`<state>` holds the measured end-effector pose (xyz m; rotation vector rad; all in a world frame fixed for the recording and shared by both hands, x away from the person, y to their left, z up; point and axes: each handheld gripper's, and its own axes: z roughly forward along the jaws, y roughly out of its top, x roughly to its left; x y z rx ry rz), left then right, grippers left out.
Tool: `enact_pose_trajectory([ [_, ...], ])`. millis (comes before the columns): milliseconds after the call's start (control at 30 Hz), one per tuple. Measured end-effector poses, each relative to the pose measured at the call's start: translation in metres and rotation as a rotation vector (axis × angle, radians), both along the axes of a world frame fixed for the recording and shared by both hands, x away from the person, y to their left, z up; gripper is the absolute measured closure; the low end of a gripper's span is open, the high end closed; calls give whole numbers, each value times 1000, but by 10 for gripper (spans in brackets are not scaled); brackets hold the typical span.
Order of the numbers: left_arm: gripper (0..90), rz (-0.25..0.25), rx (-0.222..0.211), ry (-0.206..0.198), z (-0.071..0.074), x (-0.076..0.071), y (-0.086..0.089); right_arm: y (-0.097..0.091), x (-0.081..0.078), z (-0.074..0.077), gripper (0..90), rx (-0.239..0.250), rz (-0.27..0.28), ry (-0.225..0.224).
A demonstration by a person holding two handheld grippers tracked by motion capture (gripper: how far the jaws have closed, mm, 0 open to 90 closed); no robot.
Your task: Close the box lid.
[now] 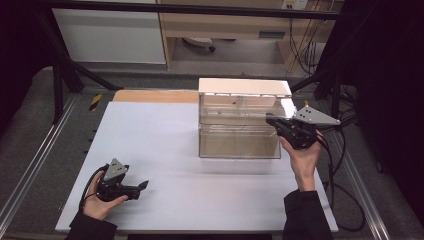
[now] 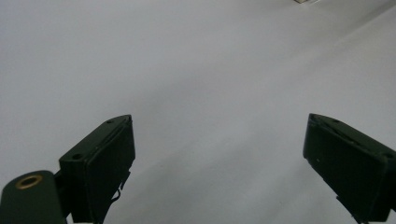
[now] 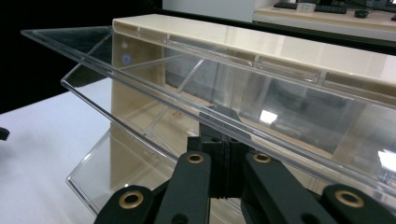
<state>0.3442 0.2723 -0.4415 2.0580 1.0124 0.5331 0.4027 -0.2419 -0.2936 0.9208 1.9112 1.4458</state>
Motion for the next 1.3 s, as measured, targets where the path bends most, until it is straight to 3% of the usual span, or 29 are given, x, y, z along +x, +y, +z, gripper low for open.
enact_pose_trajectory([
  [1300, 92, -3, 11, 3, -2, -1, 0, -4, -17, -31, 900, -12, 18, 88],
])
